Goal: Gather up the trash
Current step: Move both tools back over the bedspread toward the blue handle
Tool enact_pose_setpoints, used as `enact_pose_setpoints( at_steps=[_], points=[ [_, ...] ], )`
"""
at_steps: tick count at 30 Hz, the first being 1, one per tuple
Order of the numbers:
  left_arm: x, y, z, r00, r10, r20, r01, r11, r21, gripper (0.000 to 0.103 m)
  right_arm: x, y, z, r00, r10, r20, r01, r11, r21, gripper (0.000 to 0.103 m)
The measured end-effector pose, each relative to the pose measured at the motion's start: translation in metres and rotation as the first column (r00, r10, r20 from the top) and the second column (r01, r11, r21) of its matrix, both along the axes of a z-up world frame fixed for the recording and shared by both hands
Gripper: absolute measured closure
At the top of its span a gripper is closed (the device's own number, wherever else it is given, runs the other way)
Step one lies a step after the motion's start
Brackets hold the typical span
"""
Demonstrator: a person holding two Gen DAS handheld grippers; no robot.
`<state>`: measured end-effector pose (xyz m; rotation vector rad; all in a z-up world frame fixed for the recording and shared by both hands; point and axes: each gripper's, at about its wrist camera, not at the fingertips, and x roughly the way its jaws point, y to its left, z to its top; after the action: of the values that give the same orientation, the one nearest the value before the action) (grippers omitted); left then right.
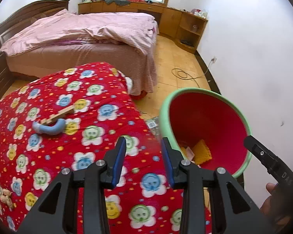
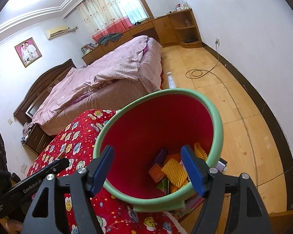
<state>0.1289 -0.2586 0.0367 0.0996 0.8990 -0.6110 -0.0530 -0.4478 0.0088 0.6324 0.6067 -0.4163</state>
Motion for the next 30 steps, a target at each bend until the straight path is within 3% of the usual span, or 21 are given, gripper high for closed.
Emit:
enact_pose_setpoints(
  at_steps=[14,23,26,30],
  points=[
    [0.030,0.058,0.002,0.988,0.150,0.043,-0.151,0.988,0.035,0.047,0.028,0.031,0.005,0.999,0.037,-0.037,-0.038,0.999,-0.030,0.019],
    [0.047,0.082,-0.004,0.982,0.174,0.070,-0.179,0.981,0.077,0.041,0.044,0.050,0.004,0.997,0.057,-0.058,-0.060,0.997,-0.045,0.010],
    [0.056,0.093,-0.009,0.978,0.197,0.062,-0.202,0.976,0.082,0.029,0.049,0.055,0.005,0.996,0.062,-0.063,-0.066,0.997,-0.052,0.010],
    [0.067,0.103,-0.015,0.974,0.219,0.065,-0.224,0.971,0.085,0.028,0.059,0.060,0.005,0.995,0.067,-0.070,-0.072,0.996,-0.061,0.009]
  ],
)
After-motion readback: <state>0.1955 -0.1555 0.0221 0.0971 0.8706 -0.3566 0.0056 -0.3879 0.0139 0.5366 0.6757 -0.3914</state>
